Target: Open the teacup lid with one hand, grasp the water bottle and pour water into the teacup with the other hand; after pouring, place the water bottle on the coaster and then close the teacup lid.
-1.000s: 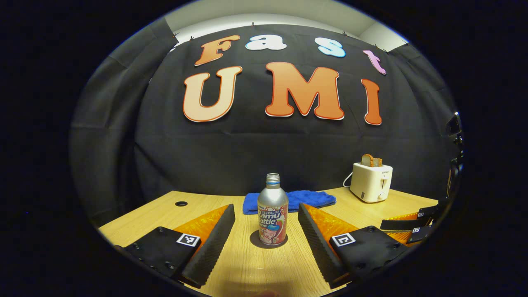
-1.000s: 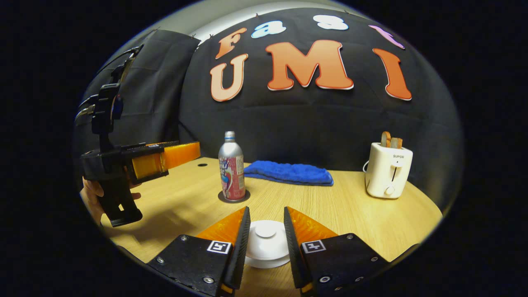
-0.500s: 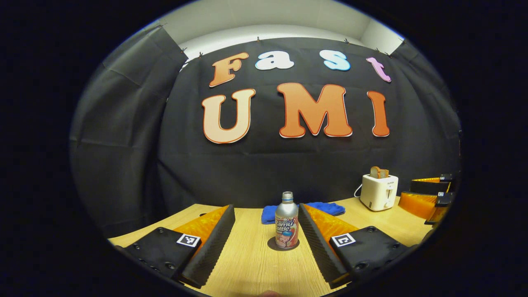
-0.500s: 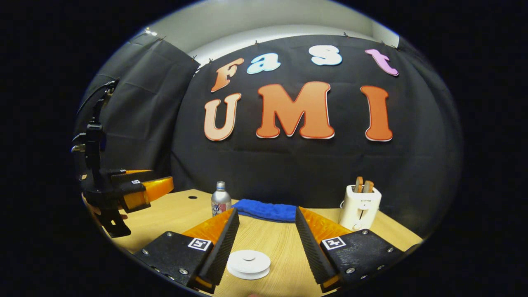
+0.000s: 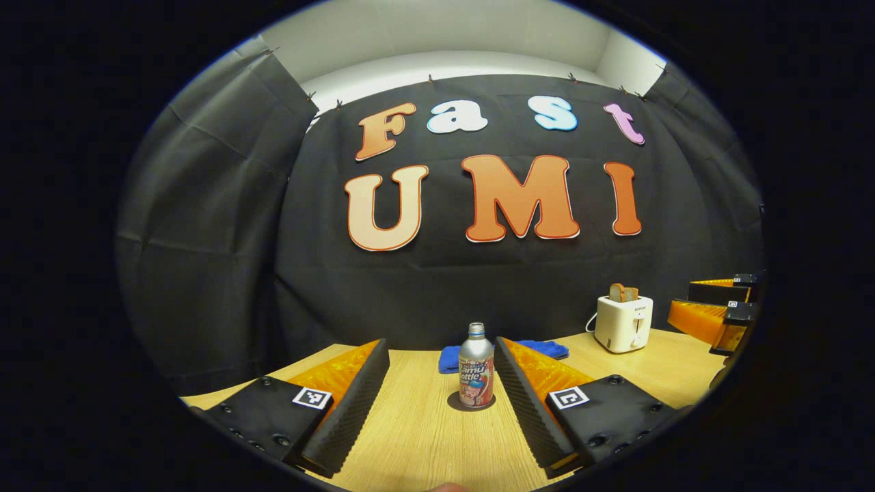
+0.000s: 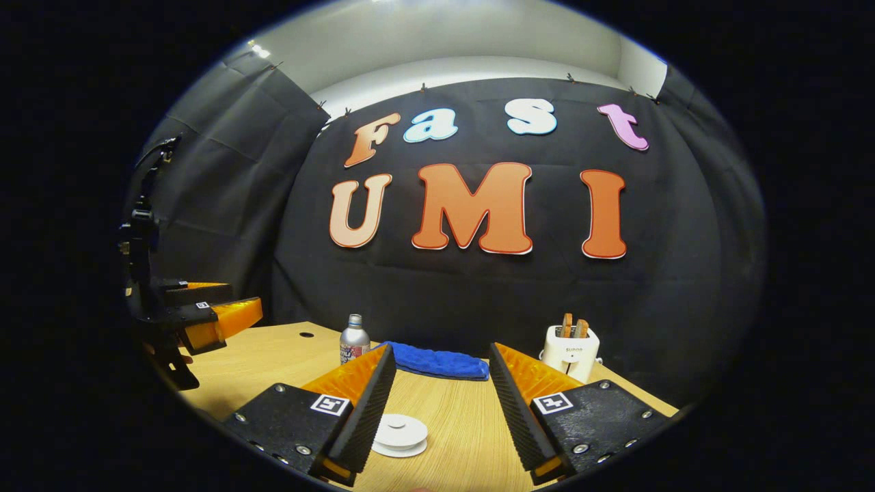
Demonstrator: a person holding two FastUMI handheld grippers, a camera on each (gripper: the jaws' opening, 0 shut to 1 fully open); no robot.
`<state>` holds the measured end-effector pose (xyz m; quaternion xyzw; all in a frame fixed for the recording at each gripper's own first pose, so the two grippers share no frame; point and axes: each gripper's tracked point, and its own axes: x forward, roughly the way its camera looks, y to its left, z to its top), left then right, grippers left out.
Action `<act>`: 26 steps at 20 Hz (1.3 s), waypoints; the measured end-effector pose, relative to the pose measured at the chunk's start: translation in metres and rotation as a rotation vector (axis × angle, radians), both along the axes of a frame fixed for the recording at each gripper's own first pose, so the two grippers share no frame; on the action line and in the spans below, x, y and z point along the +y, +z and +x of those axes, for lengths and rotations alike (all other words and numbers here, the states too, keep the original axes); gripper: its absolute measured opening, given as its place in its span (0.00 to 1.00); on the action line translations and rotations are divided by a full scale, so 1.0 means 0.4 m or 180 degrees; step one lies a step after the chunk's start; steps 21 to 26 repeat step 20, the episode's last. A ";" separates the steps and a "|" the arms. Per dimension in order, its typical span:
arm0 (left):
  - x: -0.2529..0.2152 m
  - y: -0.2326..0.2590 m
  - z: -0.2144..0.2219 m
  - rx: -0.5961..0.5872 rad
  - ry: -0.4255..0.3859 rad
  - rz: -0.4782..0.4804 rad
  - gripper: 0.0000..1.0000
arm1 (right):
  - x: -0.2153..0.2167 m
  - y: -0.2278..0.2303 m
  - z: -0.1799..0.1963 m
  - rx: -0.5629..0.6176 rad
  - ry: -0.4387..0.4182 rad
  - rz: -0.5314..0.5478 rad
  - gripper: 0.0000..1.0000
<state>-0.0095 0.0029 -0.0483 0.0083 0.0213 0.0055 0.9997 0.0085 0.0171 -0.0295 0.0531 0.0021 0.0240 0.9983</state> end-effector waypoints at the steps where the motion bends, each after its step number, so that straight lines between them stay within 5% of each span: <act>1: 0.001 -0.002 -0.007 0.0004 0.0016 0.0036 1.00 | -0.001 -0.004 -0.001 0.0001 -0.0013 -0.0006 0.83; 26: -0.030 -0.018 0.075 -0.0105 0.0049 -0.0073 1.00 | -0.047 -0.028 0.052 0.0012 -0.0176 -0.0001 0.83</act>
